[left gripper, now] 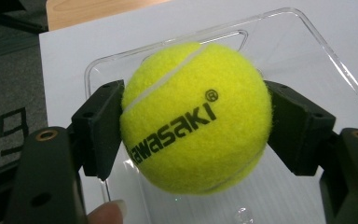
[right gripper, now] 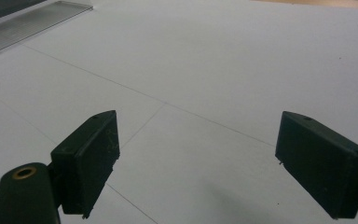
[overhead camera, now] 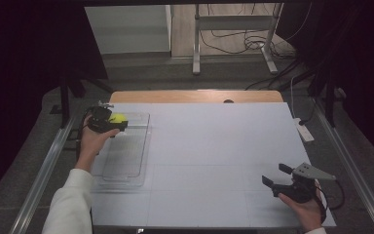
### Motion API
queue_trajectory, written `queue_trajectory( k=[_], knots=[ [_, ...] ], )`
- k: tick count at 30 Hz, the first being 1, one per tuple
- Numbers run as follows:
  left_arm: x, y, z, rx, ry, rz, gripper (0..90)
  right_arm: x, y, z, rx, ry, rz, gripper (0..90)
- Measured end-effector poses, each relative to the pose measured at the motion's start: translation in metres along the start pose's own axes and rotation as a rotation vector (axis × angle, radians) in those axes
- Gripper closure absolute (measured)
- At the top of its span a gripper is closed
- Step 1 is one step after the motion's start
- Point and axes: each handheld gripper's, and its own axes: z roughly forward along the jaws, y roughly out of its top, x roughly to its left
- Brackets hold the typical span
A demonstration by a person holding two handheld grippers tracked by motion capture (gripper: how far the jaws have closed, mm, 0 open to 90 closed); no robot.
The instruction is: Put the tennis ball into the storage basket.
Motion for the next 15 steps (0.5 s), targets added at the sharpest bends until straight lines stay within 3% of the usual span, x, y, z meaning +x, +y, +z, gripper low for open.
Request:
queue_trajectory(
  k=[15],
  knots=[
    [-0.0009, -0.0008, 0.0073, 0.042, 0.007, 0.001, 27.0, 0.0, -0.0001, -0.0001, 0.0, 0.0, -0.001, 13.7]
  ],
)
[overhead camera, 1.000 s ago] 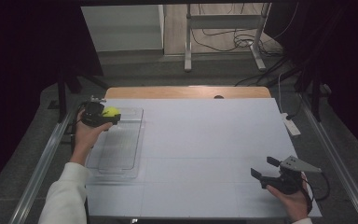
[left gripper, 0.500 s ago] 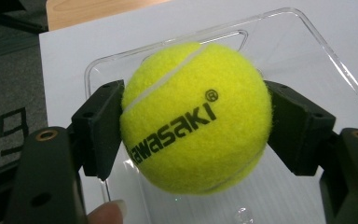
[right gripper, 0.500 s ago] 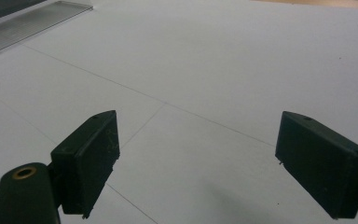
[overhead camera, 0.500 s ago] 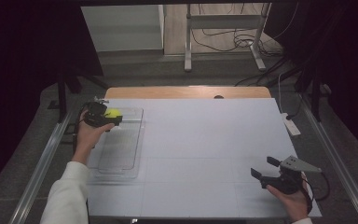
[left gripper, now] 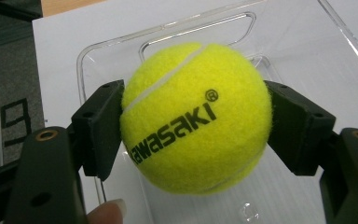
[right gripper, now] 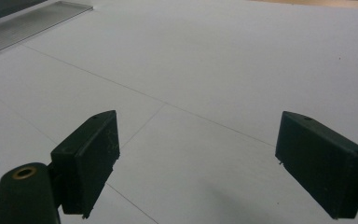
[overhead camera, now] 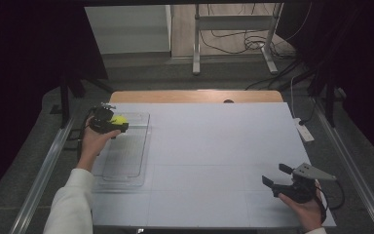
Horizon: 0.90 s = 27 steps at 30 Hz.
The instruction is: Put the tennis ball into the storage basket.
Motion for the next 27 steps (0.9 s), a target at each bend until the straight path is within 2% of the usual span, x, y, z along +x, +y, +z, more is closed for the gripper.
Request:
queue_trajectory(
  k=[12, 27],
  knots=[
    [-0.005, 0.001, 0.01, 0.048, 0.003, 0.024, 26.9, -0.001, 0.0, 0.0, 0.001, -0.001, 0.001, 13.7],
    [-0.006, 0.0, 0.022, 0.097, -0.01, 0.019, 26.9, -0.001, -0.001, 0.0, 0.002, -0.004, 0.0, 13.7]
  ],
)
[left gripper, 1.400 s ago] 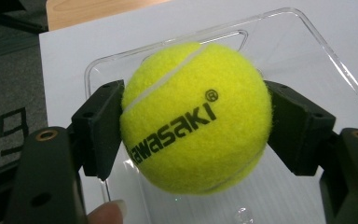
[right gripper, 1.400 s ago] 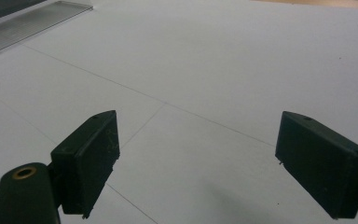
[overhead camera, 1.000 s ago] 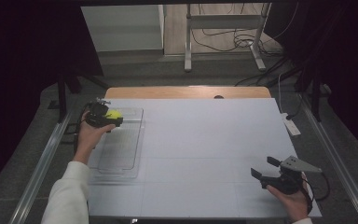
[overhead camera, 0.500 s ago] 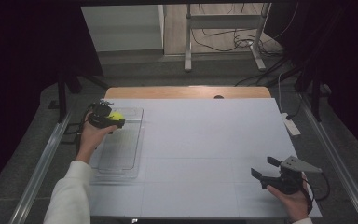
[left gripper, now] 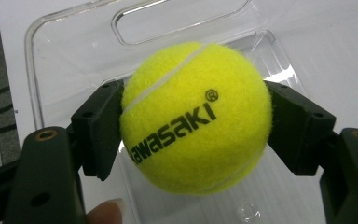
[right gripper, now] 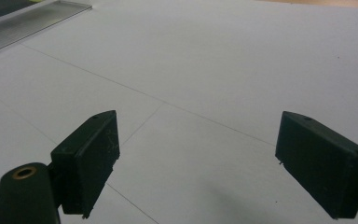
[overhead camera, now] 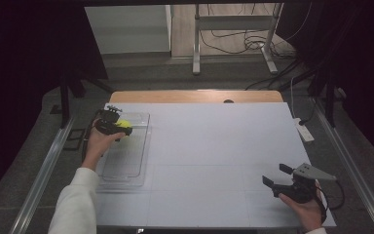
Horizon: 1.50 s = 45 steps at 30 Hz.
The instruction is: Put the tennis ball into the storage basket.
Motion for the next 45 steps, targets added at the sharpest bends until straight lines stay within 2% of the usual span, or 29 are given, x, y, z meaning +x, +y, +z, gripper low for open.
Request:
queue_trajectory(
  k=[12, 27, 37, 43, 45],
  knots=[
    [0.001, -0.002, 0.01, 0.035, 0.012, -0.002, 26.6, 0.0, 0.0, 0.001, 0.002, -0.003, -0.002, 13.7],
    [-0.002, -0.003, 0.015, 0.038, 0.034, 0.008, 24.5, 0.0, 0.0, 0.0, 0.002, -0.004, -0.002, 13.7],
    [-0.003, -0.002, 0.01, -0.005, 0.028, 0.006, 17.1, 0.0, 0.0, 0.0, 0.001, -0.003, 0.0, 13.7],
    [-0.002, -0.003, 0.002, -0.056, 0.014, 0.003, 14.4, 0.0, 0.0, 0.0, 0.0, -0.005, 0.0, 13.7],
    [-0.002, -0.003, -0.001, -0.081, -0.003, -0.004, 13.8, 0.0, 0.0, 0.0, 0.001, -0.005, 0.001, 13.7]
  ],
)
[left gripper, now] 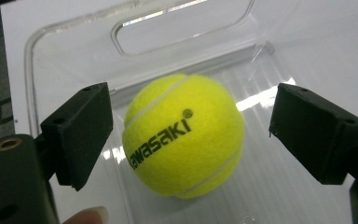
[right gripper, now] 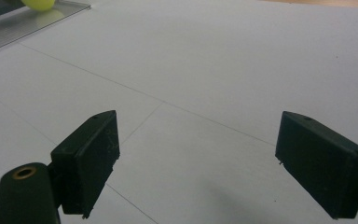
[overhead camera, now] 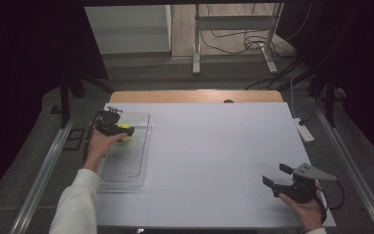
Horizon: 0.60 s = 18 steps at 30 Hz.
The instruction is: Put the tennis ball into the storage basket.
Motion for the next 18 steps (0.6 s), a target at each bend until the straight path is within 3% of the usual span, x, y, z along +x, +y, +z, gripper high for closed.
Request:
queue_trajectory(
  k=[9, 14, 18],
  knots=[
    [0.0, -0.008, -0.023, -0.141, -0.088, -0.014, 12.1, 0.0, 0.0, 0.0, -0.001, -0.003, -0.003, 13.6],
    [-0.003, -0.013, -0.031, -0.179, -0.12, -0.021, 12.0, 0.0, 0.001, 0.0, -0.001, -0.003, -0.004, 13.6],
    [-0.007, -0.016, -0.038, -0.2, -0.143, -0.002, 12.0, 0.0, 0.001, 0.0, -0.001, -0.004, -0.002, 13.5]
  ],
)
